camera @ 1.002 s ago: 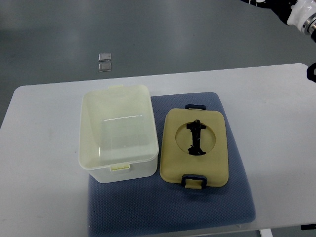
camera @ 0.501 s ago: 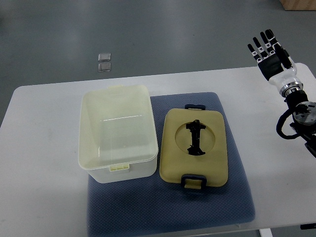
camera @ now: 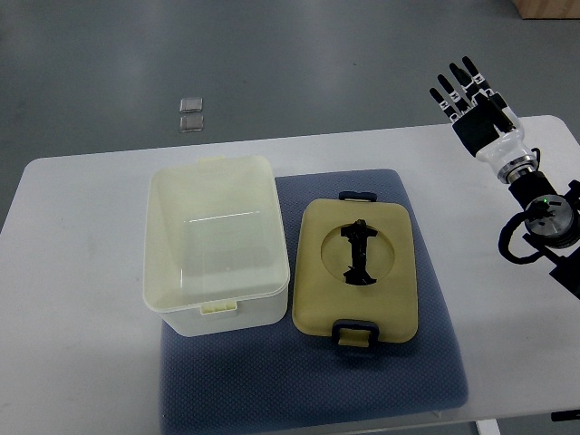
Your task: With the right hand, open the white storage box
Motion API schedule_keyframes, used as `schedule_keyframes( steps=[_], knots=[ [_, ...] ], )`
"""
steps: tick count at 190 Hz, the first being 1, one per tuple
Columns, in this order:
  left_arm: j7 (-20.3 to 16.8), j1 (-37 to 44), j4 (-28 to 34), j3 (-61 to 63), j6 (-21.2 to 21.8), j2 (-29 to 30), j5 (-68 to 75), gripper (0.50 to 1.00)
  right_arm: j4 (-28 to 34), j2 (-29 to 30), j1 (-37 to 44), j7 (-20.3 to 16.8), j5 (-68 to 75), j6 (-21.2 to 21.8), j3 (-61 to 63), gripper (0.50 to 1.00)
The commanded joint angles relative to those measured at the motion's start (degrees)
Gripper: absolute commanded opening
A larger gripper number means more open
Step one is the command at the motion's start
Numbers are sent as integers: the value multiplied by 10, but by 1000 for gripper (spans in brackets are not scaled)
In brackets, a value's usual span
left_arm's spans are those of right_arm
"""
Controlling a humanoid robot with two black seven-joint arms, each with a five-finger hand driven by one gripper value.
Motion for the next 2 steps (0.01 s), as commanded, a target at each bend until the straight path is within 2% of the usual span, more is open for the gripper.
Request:
schedule_keyframes(
  steps=[1, 2],
  knots=[
    [0, 0, 1, 0, 0, 0, 0, 1000, -8, 7, 5, 1, -2, -9, 2, 930],
    [0, 0, 0, 0, 0, 0, 0, 1000, -10, 7, 5, 2, -3, -9, 2, 930]
  ],
)
